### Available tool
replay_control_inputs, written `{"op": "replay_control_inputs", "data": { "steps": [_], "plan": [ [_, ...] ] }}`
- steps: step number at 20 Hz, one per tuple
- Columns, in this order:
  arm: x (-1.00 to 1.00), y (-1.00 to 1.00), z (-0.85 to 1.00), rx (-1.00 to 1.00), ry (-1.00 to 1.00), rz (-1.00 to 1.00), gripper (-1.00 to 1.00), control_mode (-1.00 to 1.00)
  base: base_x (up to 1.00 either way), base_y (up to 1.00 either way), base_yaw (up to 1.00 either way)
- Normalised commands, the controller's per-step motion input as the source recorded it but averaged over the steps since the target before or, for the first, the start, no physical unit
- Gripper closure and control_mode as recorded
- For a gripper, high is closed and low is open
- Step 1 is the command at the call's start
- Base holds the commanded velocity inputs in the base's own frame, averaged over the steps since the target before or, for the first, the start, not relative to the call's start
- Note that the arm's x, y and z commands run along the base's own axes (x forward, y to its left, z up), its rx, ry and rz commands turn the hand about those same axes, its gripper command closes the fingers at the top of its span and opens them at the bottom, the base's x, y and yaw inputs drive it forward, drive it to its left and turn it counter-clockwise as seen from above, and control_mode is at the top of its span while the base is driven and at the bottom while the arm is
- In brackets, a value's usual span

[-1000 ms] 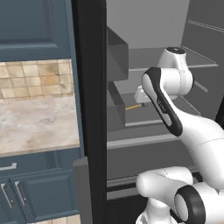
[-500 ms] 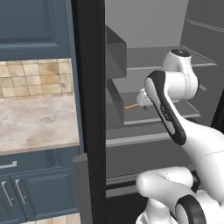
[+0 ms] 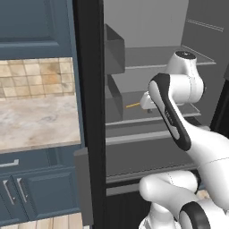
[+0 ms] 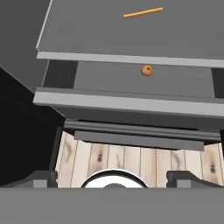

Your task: Fully open the fridge drawer.

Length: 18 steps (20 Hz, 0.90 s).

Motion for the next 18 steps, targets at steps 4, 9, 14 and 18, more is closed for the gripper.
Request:
{"op": "replay_control_inputs", "data": {
  "steps": [4,9,14,18],
  "plan": [
    [-0.05,0.00,0.00,0.00,0.00,0.00,-1.00,-1.00,-0.20,0.00,0.00],
    [-0.17,-0.05,0.00,0.00,-0.01,-0.01,-1.00,-1.00,0.00,0.00,0.00],
    [-0.03,-0.28,-0.04,0.00,-0.08,0.00,-1.00,-1.00,0.00,0.00,0.00],
    [0.31,-0.18,-0.21,0.00,-0.15,0.02,-1.00,-1.00,0.00,0.00,0.00]
  ]
}}
